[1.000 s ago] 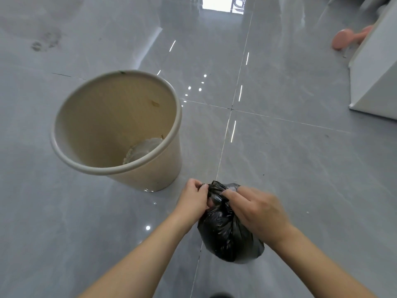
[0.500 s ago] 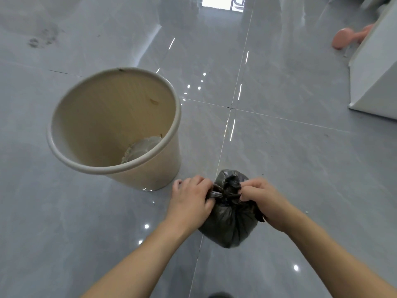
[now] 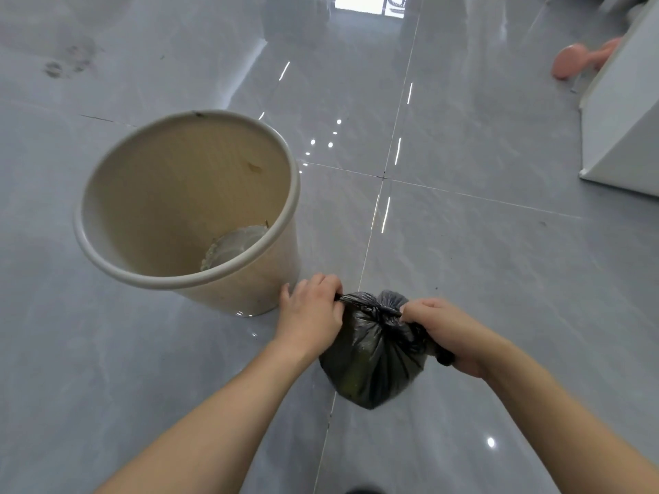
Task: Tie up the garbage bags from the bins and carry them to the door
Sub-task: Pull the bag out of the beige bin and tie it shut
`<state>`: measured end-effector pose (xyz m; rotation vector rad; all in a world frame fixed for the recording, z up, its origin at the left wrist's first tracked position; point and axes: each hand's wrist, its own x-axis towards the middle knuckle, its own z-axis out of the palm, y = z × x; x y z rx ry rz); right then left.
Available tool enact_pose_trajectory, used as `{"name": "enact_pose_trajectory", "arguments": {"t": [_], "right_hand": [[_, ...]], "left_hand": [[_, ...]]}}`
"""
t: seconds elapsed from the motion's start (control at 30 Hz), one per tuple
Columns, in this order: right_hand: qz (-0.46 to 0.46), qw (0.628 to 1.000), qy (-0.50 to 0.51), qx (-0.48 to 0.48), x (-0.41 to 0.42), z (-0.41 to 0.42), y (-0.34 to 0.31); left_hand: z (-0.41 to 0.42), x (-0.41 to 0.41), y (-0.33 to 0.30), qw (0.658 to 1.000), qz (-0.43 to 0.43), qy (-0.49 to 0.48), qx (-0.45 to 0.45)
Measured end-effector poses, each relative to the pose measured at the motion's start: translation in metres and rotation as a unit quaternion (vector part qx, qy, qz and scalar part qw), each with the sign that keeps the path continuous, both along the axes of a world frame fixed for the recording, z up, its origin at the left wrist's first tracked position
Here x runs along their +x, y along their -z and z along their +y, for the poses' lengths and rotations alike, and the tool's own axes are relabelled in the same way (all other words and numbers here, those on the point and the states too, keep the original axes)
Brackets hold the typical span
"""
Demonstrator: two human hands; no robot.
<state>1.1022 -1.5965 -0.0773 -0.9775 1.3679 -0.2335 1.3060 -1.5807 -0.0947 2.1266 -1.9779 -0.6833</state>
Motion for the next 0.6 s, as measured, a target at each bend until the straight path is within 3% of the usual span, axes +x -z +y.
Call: {"name": "enact_pose_trajectory", "arguments": {"t": [0.1,0.17,0.27,0.47,0.6], "right_hand": [[-0.041,0.998,0.006,0.044,-0.002,0.001,-0.001],[-0.025,0.998,0.043,0.046,-0.002,0.001,0.002],[-0.017,0.997,0.075,0.032,-0.001,0.001,0.007],[-0.028,0.996,0.08,0.026,0.008,0.002,0.006],[0.048,0.997,0.061,-0.015,0.011,-0.002,0.001]], "left_hand": [[-0.003,0.001,-0.006,1.0,0.011,0.013,0.015],[0.003,0.003,-0.013,0.997,0.073,0.022,0.022],[0.022,0.005,-0.017,0.989,0.131,0.065,-0.028],[0.036,-0.008,-0.005,0.986,0.106,0.095,-0.091],[0.029,-0.014,-0.002,0.984,0.119,0.081,-0.102]]}}
